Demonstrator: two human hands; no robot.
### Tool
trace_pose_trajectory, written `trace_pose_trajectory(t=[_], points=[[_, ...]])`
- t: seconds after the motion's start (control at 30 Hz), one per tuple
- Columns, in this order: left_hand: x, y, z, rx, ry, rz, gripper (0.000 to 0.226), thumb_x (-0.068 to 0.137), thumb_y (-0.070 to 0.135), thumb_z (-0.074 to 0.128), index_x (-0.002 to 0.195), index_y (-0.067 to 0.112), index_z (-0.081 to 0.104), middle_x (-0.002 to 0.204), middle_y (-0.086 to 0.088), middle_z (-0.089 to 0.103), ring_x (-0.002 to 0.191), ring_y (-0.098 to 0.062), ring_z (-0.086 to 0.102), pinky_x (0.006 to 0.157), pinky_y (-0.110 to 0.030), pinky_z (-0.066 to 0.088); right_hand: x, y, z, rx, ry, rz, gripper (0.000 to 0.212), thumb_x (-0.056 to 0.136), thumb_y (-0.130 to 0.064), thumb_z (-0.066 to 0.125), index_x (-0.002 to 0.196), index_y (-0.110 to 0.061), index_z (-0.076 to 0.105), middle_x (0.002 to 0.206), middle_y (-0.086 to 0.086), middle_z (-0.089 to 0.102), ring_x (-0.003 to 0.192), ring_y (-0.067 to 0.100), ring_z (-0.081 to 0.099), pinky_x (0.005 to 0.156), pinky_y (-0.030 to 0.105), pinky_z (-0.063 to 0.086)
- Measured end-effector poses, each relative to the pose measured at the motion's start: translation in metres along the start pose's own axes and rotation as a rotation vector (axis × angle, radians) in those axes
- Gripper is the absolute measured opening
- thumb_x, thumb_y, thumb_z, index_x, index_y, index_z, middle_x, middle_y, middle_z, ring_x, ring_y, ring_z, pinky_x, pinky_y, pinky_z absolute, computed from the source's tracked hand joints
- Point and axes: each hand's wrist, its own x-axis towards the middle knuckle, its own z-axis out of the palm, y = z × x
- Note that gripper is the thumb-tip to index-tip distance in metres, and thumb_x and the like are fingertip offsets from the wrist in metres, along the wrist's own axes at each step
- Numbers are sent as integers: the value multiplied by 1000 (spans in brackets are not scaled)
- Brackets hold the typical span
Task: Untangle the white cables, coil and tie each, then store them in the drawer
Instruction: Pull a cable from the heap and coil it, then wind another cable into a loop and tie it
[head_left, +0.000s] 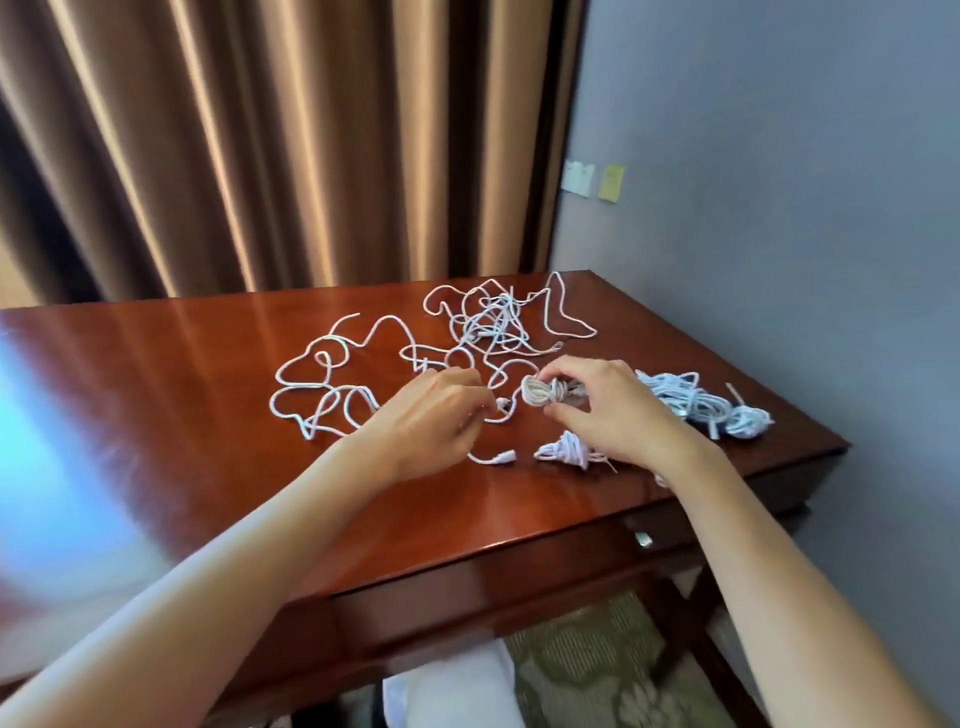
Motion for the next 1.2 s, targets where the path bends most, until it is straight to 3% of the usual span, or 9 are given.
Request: trace_pose_trajectory(t=[0.17,0.3,0.53,0.8,0.97,1.1,1.2], points=[[19,19,22,-8,-48,-58,21,94,24,54,99,17,74,96,1,65,95,-21,61,83,-41,49,14,39,-14,-74,32,68,23,91,-16,71,112,-26,67,107,-3,65,102,22,60,96,42,48],[25,17,30,15,-81,-100,22,94,23,54,100,17,74,99,1,65,97,-20,60,85,-40,49,36,57,-14,-76,-18,143,24,92,-11,71,114,-21,69,113,3,61,98,21,59,84,32,45],[22,11,24,22,-37,-119,21,95,17,56,103,15,76,99,1,65,96,-18,57,83,-34,48,55,74,2,-129,-157,199,26,89,-7,73,92,-32,65,117,6,65,101,22,62,90,39,52],[11,0,14,44,-34,-150,22,95,19,56,105,18,75,97,4,63,92,-14,57,80,-34,51,57,69,-14,-109,-241,237,34,96,-13,67,127,-27,63,133,3,58,120,22,56,97,35,49],[-3,-9,3,122,-18,-232,26,97,25,53,115,18,70,110,1,62,104,-19,58,87,-34,47,56,24,-20,-82,-122,86,25,97,-18,65,121,-22,67,120,1,63,111,16,56,98,33,46],[-24,-21,-7,306,-22,-322,44,95,44,52,131,19,58,124,0,58,118,-22,50,101,-41,37,60,-25,1,9,-135,-66,17,95,-19,67,112,-21,71,106,-3,68,100,12,63,93,32,53],[-41,-34,-15,353,-131,-420,60,93,59,51,142,24,49,137,1,54,132,-22,44,109,-45,26,64,-57,23,14,-192,-159,16,94,-20,68,109,-21,71,102,-4,68,96,11,63,90,31,54]])
